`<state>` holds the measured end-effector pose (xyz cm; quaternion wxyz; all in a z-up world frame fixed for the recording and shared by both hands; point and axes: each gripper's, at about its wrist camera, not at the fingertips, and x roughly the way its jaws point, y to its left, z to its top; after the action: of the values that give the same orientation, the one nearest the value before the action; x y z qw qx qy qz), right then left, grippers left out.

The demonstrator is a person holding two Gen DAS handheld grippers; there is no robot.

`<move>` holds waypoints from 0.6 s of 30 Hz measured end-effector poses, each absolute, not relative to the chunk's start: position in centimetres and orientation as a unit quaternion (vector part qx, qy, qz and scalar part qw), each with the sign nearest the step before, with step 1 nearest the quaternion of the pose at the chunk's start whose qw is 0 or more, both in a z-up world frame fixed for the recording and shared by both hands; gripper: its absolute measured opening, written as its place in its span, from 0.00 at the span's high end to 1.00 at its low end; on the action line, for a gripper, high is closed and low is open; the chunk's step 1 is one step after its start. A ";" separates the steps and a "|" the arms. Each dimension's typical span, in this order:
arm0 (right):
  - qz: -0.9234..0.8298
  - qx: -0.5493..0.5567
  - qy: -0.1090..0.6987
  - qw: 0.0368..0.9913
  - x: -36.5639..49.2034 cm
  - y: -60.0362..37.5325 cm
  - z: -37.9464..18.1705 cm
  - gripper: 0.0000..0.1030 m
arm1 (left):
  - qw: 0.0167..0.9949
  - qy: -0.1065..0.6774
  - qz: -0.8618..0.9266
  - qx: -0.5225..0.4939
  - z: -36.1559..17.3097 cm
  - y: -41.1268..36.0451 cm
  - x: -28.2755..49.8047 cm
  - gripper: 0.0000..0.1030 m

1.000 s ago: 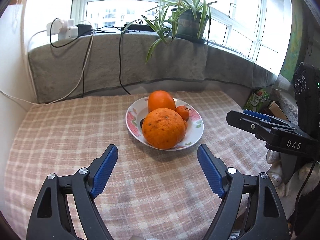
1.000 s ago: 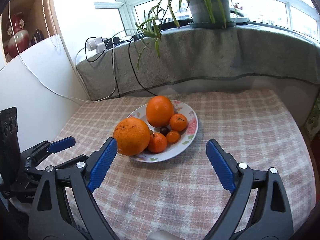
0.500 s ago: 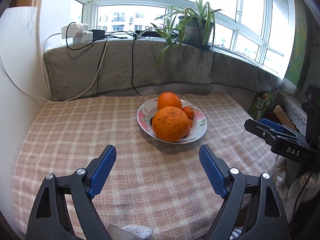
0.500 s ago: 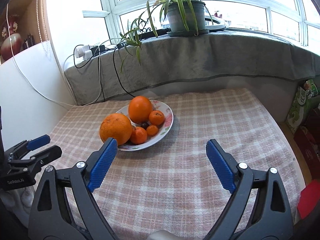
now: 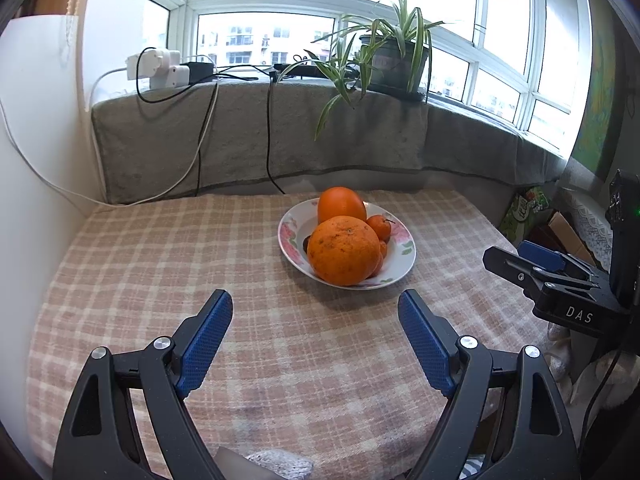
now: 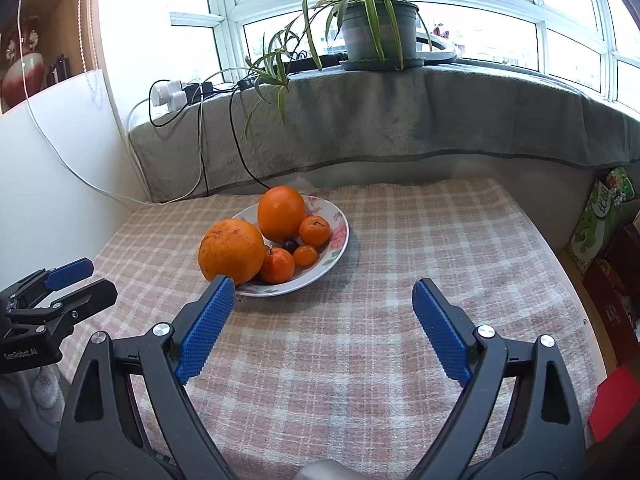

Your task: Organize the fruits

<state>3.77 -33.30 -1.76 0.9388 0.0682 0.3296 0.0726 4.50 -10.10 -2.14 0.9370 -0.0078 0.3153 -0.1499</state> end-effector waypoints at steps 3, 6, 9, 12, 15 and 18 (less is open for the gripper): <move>0.073 0.064 0.330 0.939 3.9 -33.1 -1.7 0.10 | 0.938 0.314 -0.150 -0.009 -2.1 -10.1 4.4 0.17; 0.075 0.064 0.331 0.939 3.9 -33.0 -1.7 0.10 | 0.938 0.311 -0.151 -0.010 -2.0 -10.1 4.3 0.17; 0.074 0.063 0.331 0.939 4.0 -33.0 -1.7 0.10 | 0.938 0.311 -0.152 -0.012 -2.0 -10.0 4.3 0.17; 0.076 0.062 0.331 0.938 4.0 -33.0 -1.7 0.10 | 0.938 0.311 -0.153 -0.012 -2.0 -10.0 4.2 0.17; 0.077 0.060 0.332 0.938 4.0 -32.9 -1.8 0.10 | 0.938 0.310 -0.153 -0.012 -2.0 -10.1 4.2 0.17; 0.078 0.059 0.333 0.938 4.0 -32.8 -1.9 0.10 | 0.939 0.309 -0.153 -0.012 -1.9 -10.2 4.2 0.17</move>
<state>4.04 -32.79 -1.86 0.9379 0.0595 0.3327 0.0776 4.15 -10.20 -1.94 0.9386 -0.0118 0.3092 -0.1529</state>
